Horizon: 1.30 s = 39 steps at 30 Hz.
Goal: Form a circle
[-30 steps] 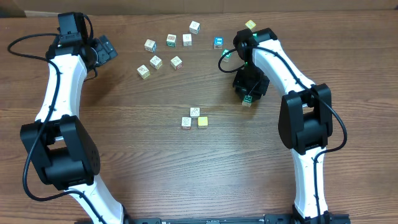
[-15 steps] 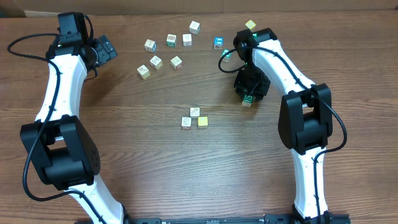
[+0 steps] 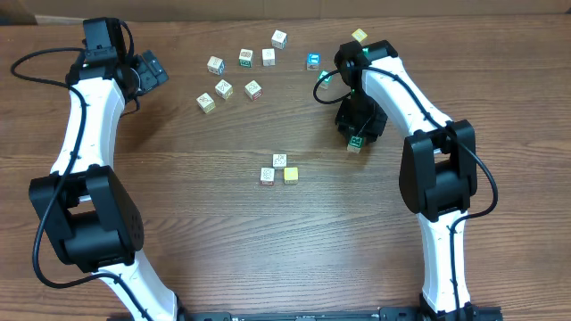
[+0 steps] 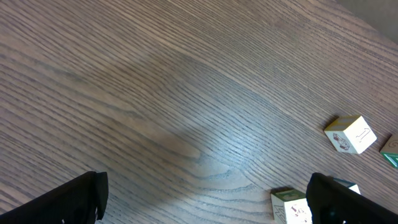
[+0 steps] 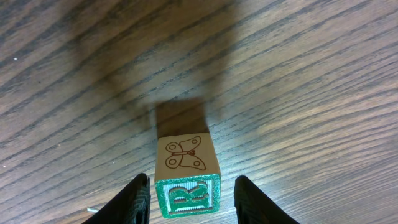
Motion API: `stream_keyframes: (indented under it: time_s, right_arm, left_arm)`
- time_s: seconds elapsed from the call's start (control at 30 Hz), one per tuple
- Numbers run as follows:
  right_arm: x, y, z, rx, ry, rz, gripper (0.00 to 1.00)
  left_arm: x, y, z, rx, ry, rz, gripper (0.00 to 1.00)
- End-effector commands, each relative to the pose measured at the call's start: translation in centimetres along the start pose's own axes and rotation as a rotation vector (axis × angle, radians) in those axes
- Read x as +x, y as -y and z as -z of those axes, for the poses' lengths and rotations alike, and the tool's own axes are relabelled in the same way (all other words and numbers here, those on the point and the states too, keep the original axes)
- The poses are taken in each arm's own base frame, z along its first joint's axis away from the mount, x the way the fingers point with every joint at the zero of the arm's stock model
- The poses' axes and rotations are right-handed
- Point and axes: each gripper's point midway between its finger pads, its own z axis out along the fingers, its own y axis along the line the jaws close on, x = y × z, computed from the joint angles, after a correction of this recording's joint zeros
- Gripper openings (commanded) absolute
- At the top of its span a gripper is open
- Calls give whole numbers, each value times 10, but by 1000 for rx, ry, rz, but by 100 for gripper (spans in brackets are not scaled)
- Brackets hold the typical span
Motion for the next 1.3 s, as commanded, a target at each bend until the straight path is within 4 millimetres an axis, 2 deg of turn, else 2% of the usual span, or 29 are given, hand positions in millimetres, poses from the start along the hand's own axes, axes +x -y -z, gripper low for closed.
stream_keyframes:
  time_s: [0.0, 0.73, 1.03, 1.27]
  right_arm:
    - [-1, 1, -2, 16, 10, -2, 41]
    - [-3, -3, -2, 38, 52, 21, 41]
    - [2, 2, -16, 62, 30, 23, 41]
    - [2, -1, -16, 49, 28, 75, 40]
  left_arm:
    - [-6, 6, 7, 14, 20, -1, 100]
    - [-6, 6, 7, 14, 20, -1, 99]
    - [-6, 6, 7, 14, 20, -1, 100]
    - [-6, 6, 7, 14, 20, -1, 99]
